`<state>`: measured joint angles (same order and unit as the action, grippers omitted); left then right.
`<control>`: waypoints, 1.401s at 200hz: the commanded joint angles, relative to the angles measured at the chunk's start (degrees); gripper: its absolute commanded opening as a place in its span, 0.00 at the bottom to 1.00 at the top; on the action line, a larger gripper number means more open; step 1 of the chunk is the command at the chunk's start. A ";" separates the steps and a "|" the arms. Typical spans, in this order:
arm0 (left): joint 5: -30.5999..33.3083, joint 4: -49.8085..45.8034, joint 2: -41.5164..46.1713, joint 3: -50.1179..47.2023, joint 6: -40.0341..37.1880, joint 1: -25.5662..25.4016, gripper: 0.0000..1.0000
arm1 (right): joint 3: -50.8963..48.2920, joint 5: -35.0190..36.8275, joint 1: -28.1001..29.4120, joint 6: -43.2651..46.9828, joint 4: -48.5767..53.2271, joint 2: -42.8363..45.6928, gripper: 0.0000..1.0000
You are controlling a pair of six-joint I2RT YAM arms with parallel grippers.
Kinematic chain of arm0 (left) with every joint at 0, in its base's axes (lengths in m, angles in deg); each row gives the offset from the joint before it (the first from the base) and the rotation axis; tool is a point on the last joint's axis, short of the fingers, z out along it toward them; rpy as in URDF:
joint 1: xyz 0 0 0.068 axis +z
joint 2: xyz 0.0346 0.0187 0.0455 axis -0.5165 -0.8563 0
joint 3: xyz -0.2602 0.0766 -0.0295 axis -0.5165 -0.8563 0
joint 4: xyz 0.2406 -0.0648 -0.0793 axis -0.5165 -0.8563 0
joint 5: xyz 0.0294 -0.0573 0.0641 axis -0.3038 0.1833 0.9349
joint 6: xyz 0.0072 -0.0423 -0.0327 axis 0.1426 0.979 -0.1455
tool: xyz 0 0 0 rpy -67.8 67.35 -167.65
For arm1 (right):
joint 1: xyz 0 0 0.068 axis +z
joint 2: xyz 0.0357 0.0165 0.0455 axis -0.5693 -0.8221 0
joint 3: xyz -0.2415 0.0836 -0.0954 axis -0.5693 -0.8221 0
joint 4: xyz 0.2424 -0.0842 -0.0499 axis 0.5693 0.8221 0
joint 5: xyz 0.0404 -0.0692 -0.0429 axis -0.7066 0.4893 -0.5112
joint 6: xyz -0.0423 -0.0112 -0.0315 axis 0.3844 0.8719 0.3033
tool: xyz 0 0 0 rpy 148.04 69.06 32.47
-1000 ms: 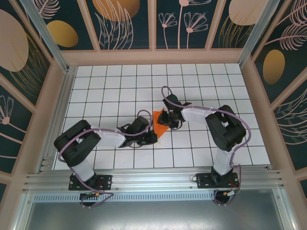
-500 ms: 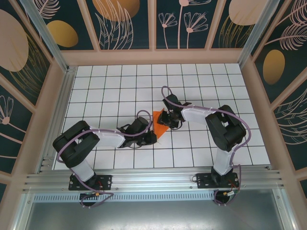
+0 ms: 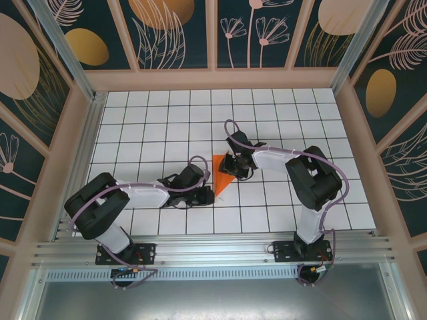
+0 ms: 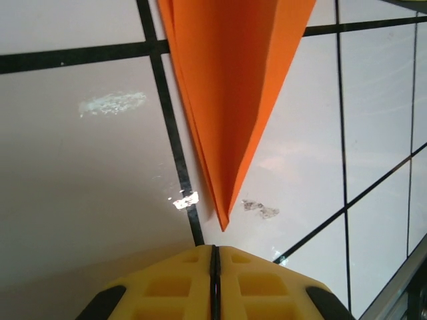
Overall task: Fold a paper plane with a square sheet of paper (pick it up from the middle)
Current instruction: Fourth fold the wing at the center of the table.
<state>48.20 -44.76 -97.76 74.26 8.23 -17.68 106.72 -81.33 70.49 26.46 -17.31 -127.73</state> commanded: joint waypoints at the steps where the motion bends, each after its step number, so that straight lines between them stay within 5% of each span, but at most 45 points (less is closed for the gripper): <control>1: 2.45 0.63 2.89 1.32 1.37 -0.36 0.12 | -4.24 9.78 -1.04 -0.34 6.60 -8.69 0.42; 75: 9.45 11.79 0.56 2.43 7.85 -0.40 0.27 | -3.93 9.61 -0.99 -0.24 6.78 -8.64 0.43; 246: 13.79 6.86 -6.26 7.03 4.85 -0.34 0.31 | -4.31 9.44 -0.99 -0.50 6.52 -8.42 0.44; 280: 13.36 6.92 -8.26 6.86 4.92 -0.35 0.26 | -4.47 9.35 -0.99 -0.52 6.36 -8.08 0.44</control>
<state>60.75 -36.83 -103.70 80.64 14.02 -17.68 107.07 -81.33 70.49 26.44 -16.94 -127.88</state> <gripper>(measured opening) 0.280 0.435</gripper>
